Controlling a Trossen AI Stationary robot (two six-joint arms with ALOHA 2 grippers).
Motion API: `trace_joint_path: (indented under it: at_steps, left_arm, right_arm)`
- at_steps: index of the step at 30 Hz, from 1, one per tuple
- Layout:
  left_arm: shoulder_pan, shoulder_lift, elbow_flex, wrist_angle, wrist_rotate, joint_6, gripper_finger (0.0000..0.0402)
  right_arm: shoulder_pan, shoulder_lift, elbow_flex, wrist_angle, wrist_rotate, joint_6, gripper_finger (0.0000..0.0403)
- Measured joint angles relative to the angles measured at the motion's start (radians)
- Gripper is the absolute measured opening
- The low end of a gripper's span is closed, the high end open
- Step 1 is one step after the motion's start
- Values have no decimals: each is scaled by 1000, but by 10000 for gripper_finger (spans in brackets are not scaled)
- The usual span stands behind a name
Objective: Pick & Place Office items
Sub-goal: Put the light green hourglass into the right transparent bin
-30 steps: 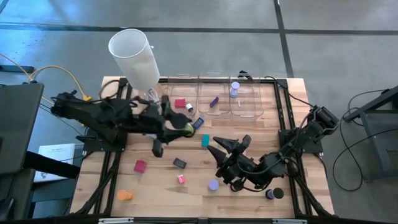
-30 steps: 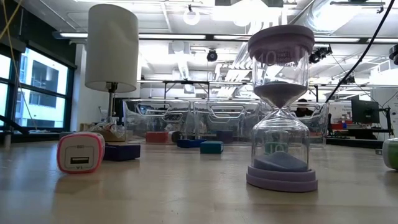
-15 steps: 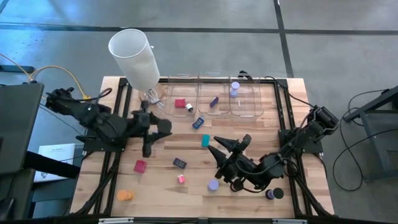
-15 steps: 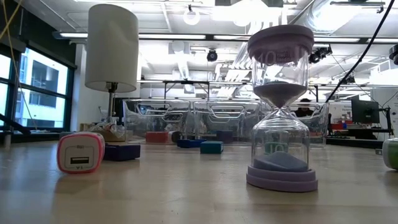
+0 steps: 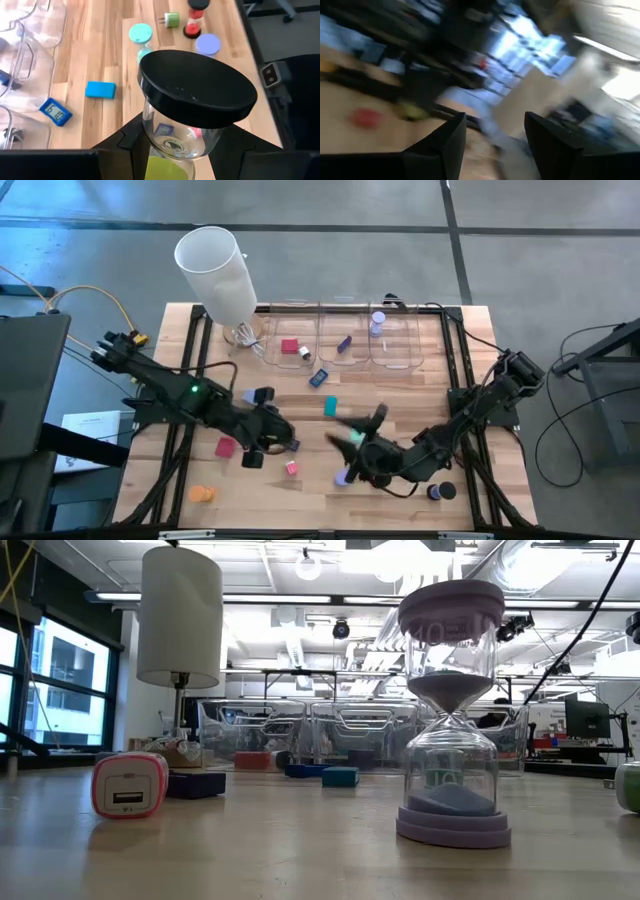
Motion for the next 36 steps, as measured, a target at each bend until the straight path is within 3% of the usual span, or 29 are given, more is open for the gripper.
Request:
trace_joint_path:
  at_steps: [4,7,10,15,22,36]
  left_arm:
    - [19,19,0,9,8,13,152]
    - [26,32,0,13,25,13,152]
    - [28,50,0,16,37,15,152]
    - [28,76,0,50,18,54,152]
    - [3,100,2,70,-154,100,152]
    - [-21,120,2,190,-196,139,152]
  right_arm:
    - [-10,0,0,-137,-266,204,191]
    - [-36,0,0,-169,-361,288,197]
    - [-62,0,0,-188,-343,366,218]
    - [-98,-1,0,-226,-217,549,260]
    - [-147,-1,0,-289,-452,668,278]
    - [-174,22,-1,-293,-438,621,278]
